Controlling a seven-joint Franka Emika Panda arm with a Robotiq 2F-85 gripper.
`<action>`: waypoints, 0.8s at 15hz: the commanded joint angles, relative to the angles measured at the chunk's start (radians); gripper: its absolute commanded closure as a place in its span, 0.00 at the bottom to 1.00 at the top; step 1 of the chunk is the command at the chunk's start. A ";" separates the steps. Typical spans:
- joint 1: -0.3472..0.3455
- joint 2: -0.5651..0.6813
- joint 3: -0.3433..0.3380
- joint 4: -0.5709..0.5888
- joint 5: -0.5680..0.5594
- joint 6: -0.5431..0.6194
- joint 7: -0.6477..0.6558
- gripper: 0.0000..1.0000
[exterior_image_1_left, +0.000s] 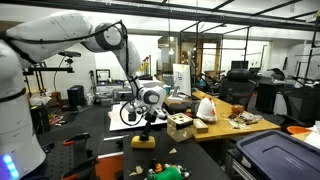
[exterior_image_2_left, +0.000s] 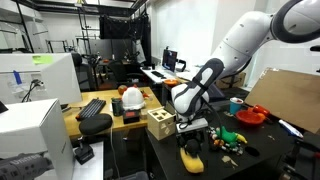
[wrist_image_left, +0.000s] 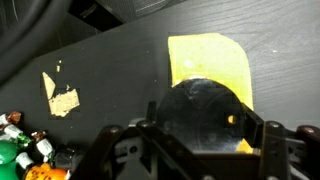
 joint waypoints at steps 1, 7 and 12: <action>-0.032 0.008 0.038 0.014 0.046 0.026 -0.025 0.48; -0.053 0.024 0.049 0.029 0.083 0.025 -0.021 0.06; -0.039 0.024 0.033 0.023 0.068 0.014 -0.008 0.04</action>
